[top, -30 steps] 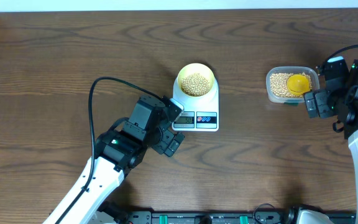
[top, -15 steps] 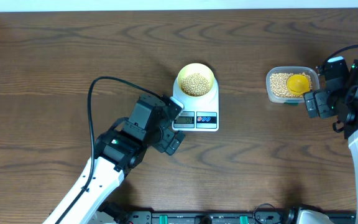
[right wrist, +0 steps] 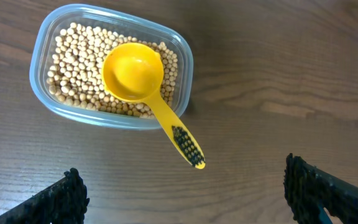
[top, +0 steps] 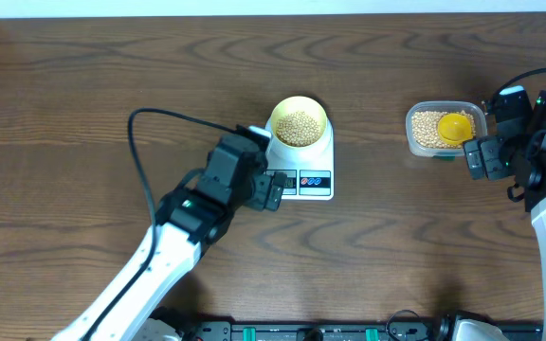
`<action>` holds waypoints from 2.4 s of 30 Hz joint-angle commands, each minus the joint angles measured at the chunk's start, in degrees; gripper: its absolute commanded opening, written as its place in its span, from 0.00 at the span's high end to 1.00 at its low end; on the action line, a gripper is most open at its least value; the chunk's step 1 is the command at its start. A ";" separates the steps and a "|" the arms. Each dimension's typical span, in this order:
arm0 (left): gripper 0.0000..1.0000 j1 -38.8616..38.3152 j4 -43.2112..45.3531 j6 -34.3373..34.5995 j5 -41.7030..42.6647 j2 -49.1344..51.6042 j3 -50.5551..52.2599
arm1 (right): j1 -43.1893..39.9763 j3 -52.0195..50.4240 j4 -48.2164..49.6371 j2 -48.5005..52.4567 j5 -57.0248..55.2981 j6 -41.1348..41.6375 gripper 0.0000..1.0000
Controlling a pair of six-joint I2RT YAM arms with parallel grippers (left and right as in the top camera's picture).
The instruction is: Scoop item into bowl and weigh 50g on scale
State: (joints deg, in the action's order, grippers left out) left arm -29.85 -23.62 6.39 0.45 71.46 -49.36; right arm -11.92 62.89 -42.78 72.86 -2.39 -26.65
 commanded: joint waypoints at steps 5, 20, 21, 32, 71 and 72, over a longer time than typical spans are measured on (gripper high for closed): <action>0.02 -1.31 4.17 12.76 -1.60 8.04 0.15 | 0.24 0.11 -0.15 -0.57 -0.50 -0.17 0.01; 0.02 -6.78 7.48 15.28 -6.16 10.62 0.15 | 0.24 0.11 -0.17 -0.57 -0.48 -0.17 0.00; 0.02 -6.93 7.72 14.95 -6.19 10.62 0.15 | 0.24 0.11 -0.15 -0.57 -0.48 -0.17 0.01; 0.02 -9.77 10.80 11.21 -7.45 10.40 0.13 | 0.24 0.11 -0.15 -0.57 -0.48 -0.17 0.01; 0.02 0.63 13.35 4.22 -3.63 -16.20 14.38 | 0.24 0.11 -0.17 -0.57 -0.48 -0.17 0.01; 0.02 1.97 15.43 3.34 -2.51 -18.73 16.52 | 0.24 0.11 -0.17 -0.57 -0.48 -0.17 0.01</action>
State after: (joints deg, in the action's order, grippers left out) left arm -31.03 -11.49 13.04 -5.30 58.87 -37.34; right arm -11.92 62.89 -42.83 72.86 -2.39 -26.65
